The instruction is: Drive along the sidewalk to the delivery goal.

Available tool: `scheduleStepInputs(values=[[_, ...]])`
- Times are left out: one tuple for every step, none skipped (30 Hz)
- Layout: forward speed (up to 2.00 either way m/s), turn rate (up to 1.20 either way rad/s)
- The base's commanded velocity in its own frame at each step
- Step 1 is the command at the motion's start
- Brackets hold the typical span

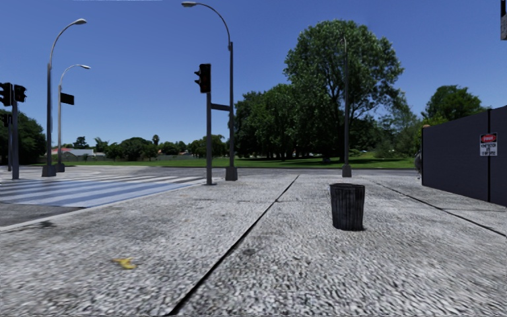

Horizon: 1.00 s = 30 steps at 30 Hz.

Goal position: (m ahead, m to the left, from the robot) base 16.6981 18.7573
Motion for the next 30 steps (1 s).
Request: scheduleStepInputs(values=[[2.00, 0.35], [2.00, 0.36], [2.00, 0.36], [2.00, 0.36], [2.00, 0.36], [2.00, 0.36], [2.00, 0.37], [2.00, 0.39], [2.00, 0.39], [2.00, 0.40], [2.00, 0.41], [2.00, 0.43], [2.00, 0.43], [2.00, 0.44], [2.00, 0.44], [2.00, 0.44], [2.00, 0.44], [2.00, 0.44], [2.00, 0.44], [2.00, 0.44], [2.00, 0.44], [2.00, 0.44], [2.00, 0.45], [2.00, 0.46], [2.00, 0.46], [2.00, 0.47], [2.00, 0.48], [2.00, 0.48], [2.00, 0.48], [2.00, 0.48]])
